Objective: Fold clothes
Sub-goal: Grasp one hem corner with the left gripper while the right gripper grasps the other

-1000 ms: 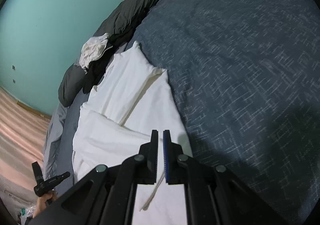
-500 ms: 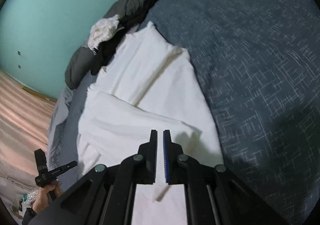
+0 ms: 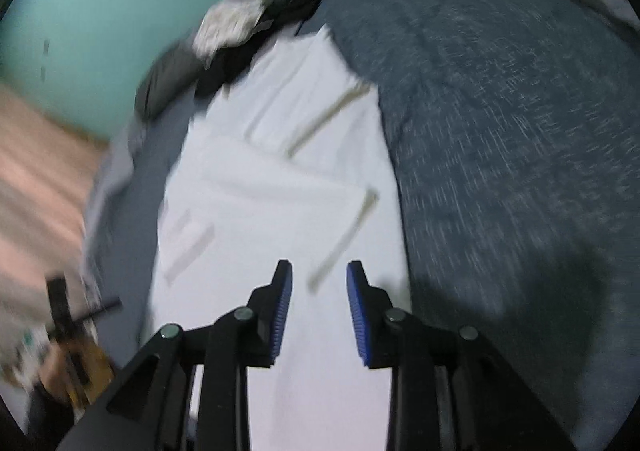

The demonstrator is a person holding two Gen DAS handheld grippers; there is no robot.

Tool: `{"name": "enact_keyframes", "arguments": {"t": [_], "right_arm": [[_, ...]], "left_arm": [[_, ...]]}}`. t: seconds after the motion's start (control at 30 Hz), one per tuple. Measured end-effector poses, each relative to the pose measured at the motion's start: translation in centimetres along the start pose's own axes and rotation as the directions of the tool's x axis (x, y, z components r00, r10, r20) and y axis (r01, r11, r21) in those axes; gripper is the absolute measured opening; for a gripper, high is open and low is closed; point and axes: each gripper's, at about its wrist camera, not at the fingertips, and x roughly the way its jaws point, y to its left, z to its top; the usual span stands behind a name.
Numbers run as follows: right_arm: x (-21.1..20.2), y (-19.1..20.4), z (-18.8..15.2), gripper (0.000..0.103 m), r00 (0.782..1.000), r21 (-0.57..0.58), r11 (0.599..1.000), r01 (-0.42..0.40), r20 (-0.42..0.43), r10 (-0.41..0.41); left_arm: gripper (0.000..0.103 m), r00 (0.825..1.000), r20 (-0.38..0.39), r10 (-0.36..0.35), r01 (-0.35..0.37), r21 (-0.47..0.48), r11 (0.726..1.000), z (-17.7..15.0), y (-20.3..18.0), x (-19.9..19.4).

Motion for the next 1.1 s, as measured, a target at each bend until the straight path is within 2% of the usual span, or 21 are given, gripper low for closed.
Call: {"name": "enact_keyframes", "arguments": {"t": [0.2,0.3,0.53,0.67,0.83,1.1], "right_arm": [[-3.2,-1.4,-4.0,0.032,0.993,-0.004,0.997,0.073,-0.096,-0.073],[-4.2,-2.2,-5.7,0.037,0.986,0.004,0.995,0.096,-0.138,-0.094],[-4.0,-2.4,-9.0,0.039,0.97,-0.002,0.994,0.106,-0.219,-0.104],[-3.3,-2.8,-9.8,0.039,0.961,0.003,0.993,0.115,-0.253,-0.11],[-2.5,-2.5,-10.2,0.041,0.951,-0.014,0.992,0.123,-0.286,-0.122],[-1.2,-2.4,-10.4,0.042,0.938,-0.008,0.993,0.114,-0.327,-0.111]], "left_arm": [[0.035,0.998,-0.051,-0.032,0.031,-0.016,0.999,-4.7,1.5,0.8],[0.038,0.997,-0.066,-0.032,0.032,-0.011,0.999,-5.9,1.7,1.1],[0.046,0.995,-0.091,-0.037,0.036,-0.012,0.999,-7.4,1.8,1.3],[0.05,0.994,-0.103,-0.027,0.024,-0.023,0.999,-7.9,2.2,1.6],[0.05,0.992,-0.109,-0.068,0.06,-0.072,0.996,-8.4,2.7,2.3],[0.049,0.985,-0.115,-0.127,0.117,-0.091,0.989,-8.6,2.2,3.4]]}}
